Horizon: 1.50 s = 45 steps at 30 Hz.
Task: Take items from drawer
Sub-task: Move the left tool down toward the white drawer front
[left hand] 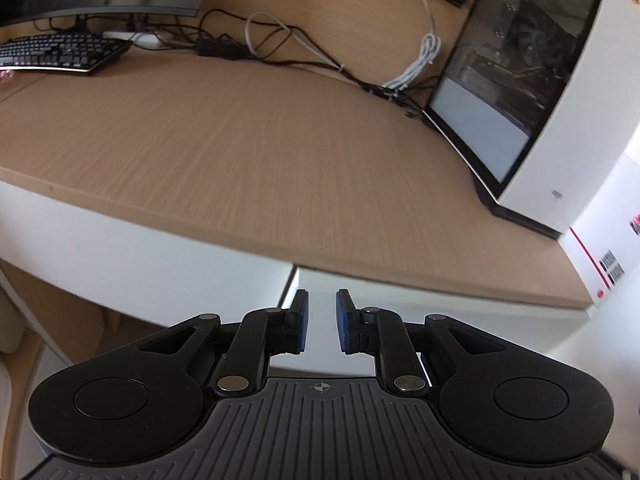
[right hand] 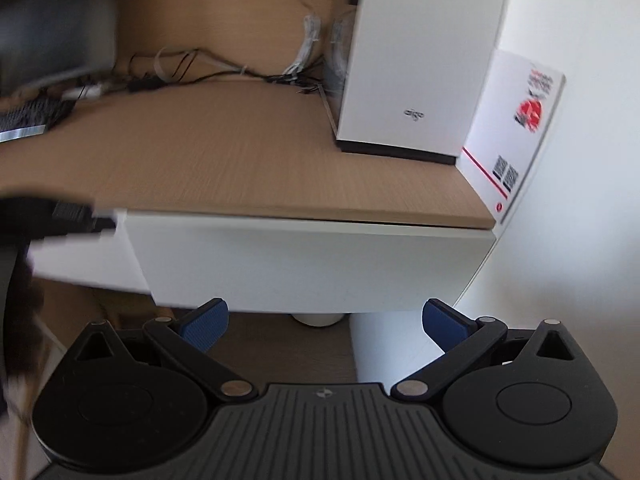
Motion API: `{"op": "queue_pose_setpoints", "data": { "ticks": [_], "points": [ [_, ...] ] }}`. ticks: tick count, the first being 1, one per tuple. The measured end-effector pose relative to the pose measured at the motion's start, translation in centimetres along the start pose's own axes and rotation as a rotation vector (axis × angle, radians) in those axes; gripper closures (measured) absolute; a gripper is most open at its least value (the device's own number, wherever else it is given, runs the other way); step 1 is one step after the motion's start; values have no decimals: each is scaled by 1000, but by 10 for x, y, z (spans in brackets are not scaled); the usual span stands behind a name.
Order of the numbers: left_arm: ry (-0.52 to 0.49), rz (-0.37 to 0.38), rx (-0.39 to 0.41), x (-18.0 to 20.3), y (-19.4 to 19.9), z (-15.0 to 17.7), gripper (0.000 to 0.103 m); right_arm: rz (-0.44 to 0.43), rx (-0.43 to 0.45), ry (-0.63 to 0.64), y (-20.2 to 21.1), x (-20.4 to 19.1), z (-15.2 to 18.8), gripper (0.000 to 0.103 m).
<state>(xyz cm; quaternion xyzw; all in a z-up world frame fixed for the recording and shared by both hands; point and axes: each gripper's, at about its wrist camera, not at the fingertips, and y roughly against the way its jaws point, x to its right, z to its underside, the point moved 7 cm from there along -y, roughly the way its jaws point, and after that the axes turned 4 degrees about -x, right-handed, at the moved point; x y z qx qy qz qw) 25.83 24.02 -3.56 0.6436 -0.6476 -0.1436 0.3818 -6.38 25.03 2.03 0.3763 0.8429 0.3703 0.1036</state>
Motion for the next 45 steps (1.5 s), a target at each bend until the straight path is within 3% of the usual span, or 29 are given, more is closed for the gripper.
{"op": "queue_pose_setpoints", "data": {
  "ticks": [3,6,9,14,21,28,34,36,45],
  "points": [
    [23,-61,-34,-3,-8,5,87,-7,26,68,1,-1,6,0],
    [36,-16,-57,1,-4,14,87,-34,-30,55,-7,4,9,0],
    [42,-56,-53,-3,-6,14,87,-62,-11,59,-14,6,1,0],
    [114,-51,-43,-17,-15,1,87,-110,-12,55,-17,3,-4,0],
    [45,-97,-68,-19,-37,-1,87,-127,-38,73,-24,-3,1,0],
    [68,18,-18,-16,-35,-10,87,-99,-87,36,-35,4,5,0],
    [44,-21,-47,-14,-48,-14,84,-96,-124,41,-43,4,8,0],
    [36,-23,-38,-13,-50,-14,79,-90,-128,39,-43,6,9,0],
    [49,-9,-55,-12,-55,-14,74,-67,-166,-2,-48,18,16,0]
  ]
}}
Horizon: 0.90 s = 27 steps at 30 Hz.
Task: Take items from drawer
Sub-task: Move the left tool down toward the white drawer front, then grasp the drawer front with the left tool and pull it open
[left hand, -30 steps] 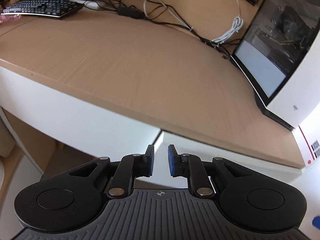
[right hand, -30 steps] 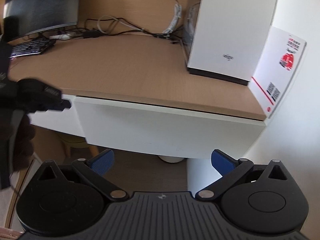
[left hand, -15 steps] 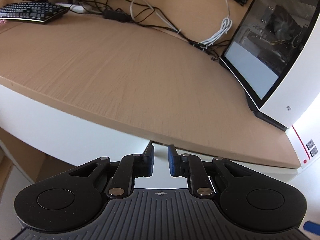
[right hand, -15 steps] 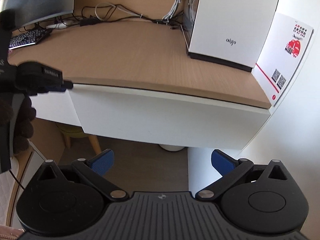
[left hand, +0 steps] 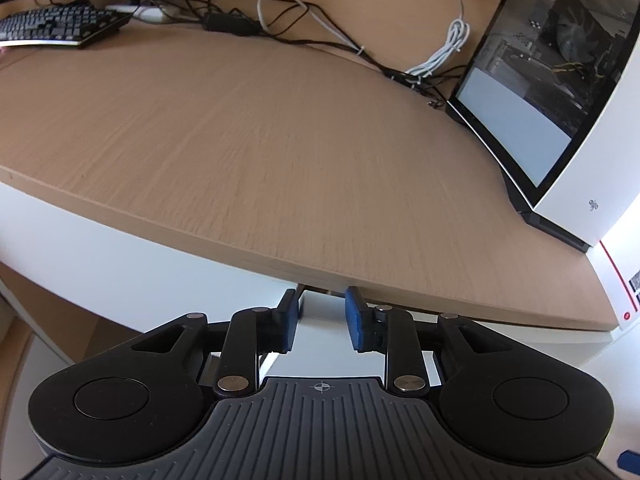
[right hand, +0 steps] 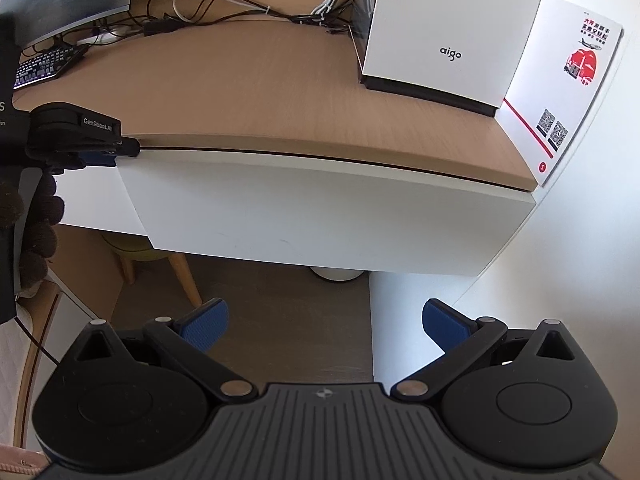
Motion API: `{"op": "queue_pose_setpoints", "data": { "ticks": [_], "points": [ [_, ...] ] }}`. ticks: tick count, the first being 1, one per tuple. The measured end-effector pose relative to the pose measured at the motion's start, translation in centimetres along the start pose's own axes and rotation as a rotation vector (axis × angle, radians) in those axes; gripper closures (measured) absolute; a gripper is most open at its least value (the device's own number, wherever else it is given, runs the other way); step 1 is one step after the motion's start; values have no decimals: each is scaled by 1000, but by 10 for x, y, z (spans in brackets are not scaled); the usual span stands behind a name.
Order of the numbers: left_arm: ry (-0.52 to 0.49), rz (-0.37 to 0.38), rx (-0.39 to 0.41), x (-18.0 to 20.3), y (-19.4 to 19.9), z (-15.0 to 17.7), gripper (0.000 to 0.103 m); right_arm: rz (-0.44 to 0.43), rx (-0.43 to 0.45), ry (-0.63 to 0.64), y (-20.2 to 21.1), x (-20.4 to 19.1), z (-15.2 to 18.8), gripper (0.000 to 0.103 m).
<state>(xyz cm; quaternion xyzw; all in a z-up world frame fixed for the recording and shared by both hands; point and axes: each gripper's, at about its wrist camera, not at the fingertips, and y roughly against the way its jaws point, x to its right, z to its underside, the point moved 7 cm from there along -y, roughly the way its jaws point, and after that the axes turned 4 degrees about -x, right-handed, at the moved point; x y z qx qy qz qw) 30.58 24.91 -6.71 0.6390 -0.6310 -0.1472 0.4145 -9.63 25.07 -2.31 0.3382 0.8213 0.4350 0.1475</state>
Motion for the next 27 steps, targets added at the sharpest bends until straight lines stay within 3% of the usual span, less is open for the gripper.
{"op": "queue_pose_setpoints", "data": {
  "ticks": [3,6,12,17,21,27],
  "points": [
    [11,3,-21,-2,-1,-2,73,-36,-4,5,-2,-2,-11,0],
    [14,5,-26,-2,-1,-2,73,-89,2,22,-6,-8,-45,0],
    [46,44,-16,-8,-2,1,73,-189,-44,-77,-32,-22,-106,0],
    [53,89,-42,-13,-5,-2,72,-167,-48,-141,-66,-36,-121,0],
    [63,113,-57,-16,-6,-3,72,-72,9,-130,-82,-44,-125,0],
    [53,131,-70,-17,-7,-4,72,-50,-10,-162,-102,-39,-123,0]
  ]
}}
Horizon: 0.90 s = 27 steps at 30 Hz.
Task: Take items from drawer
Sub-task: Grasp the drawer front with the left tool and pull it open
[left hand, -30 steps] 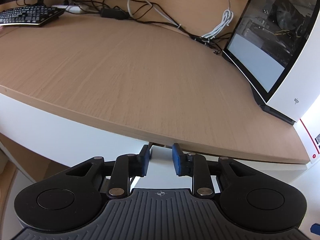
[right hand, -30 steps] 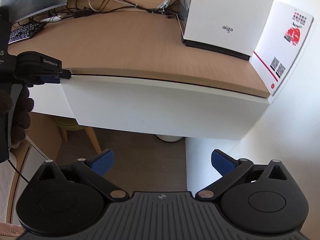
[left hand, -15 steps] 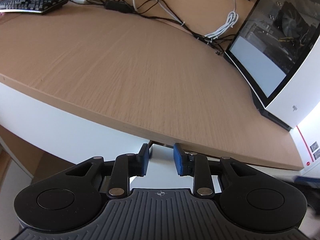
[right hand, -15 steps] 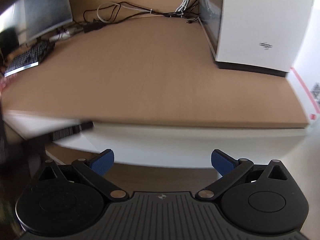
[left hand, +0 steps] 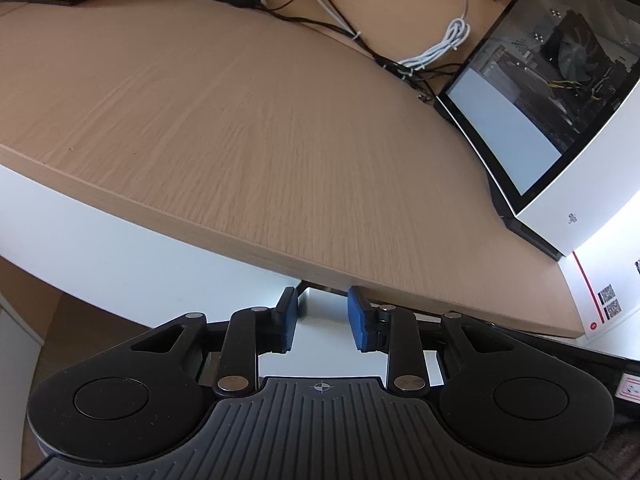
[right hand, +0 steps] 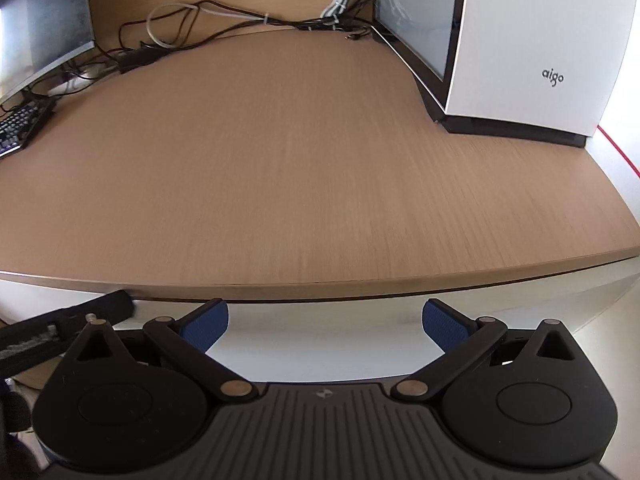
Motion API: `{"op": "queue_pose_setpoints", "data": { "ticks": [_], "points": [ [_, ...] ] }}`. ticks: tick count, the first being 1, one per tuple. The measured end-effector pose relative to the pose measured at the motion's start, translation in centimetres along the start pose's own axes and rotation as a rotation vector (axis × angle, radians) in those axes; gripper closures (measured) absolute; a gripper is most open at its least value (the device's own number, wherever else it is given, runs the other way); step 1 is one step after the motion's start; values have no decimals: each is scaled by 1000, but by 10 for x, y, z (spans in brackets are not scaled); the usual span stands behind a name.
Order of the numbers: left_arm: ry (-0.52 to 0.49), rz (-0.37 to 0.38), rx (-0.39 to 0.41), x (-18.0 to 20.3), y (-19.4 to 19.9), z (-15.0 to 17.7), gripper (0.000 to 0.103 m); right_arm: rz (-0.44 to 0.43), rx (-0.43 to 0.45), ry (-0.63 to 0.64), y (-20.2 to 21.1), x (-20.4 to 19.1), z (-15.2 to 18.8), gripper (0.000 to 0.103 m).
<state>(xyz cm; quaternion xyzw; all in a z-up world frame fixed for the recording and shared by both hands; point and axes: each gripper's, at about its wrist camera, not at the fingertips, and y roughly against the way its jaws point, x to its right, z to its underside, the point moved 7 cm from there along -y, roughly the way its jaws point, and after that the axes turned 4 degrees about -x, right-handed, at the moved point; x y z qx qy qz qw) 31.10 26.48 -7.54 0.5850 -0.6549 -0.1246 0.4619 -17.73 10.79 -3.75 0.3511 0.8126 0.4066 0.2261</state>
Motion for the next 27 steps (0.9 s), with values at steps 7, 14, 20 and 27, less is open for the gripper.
{"op": "queue_pose_setpoints", "data": {
  "ticks": [7,14,20,27],
  "points": [
    [-12,9,-12,0,-1,-1,72,0,4,48,-8,0,-2,0],
    [-45,6,-14,3,0,1,70,6,-21,41,-7,2,-1,0],
    [-65,8,-25,5,4,6,69,16,-21,26,-1,1,6,0],
    [-78,10,-33,7,9,13,69,61,-27,2,7,28,9,0]
  ]
}}
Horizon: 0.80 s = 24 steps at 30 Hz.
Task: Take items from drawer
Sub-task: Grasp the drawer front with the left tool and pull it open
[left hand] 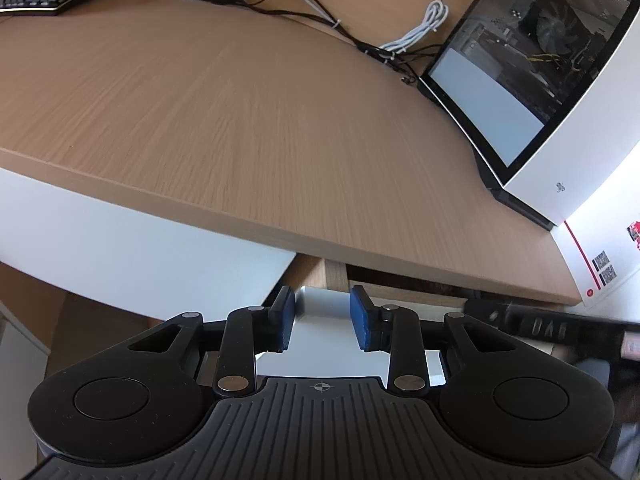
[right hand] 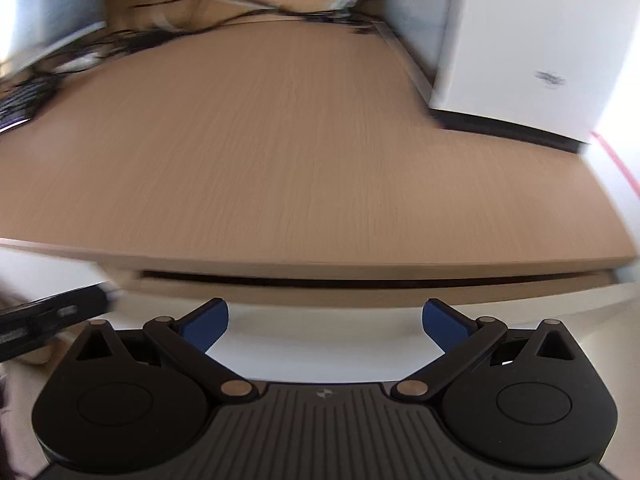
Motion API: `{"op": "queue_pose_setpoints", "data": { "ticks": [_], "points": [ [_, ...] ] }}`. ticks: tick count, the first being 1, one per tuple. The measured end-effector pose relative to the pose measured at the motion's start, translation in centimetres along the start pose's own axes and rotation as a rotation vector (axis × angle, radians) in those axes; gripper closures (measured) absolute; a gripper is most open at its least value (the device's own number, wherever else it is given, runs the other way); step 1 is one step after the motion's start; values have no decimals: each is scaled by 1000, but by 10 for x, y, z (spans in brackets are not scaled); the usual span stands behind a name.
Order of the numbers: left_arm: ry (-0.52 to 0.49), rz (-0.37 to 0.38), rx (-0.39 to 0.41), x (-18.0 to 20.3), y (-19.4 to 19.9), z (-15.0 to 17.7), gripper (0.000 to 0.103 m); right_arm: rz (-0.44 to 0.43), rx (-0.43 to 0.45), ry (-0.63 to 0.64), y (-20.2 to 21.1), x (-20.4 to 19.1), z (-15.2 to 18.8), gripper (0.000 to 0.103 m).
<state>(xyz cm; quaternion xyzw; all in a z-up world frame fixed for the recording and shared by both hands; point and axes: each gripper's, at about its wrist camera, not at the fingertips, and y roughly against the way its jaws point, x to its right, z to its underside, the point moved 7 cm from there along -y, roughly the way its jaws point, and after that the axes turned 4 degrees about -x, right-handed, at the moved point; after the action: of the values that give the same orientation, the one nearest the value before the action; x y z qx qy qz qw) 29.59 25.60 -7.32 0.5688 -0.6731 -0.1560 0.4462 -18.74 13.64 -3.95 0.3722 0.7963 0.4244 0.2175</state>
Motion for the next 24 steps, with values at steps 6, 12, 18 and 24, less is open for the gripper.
{"op": "queue_pose_setpoints", "data": {
  "ticks": [6,12,18,24],
  "points": [
    [-12,-10,-9,3,4,5,69,27,-31,-63,-8,41,-6,0],
    [-67,-44,-20,10,9,10,69,152,-28,-200,-12,61,-4,0],
    [-181,-115,12,26,26,11,77,180,-33,-310,-7,66,4,0],
    [-335,-59,-20,86,13,7,76,183,-2,-314,4,59,23,0]
  ]
}}
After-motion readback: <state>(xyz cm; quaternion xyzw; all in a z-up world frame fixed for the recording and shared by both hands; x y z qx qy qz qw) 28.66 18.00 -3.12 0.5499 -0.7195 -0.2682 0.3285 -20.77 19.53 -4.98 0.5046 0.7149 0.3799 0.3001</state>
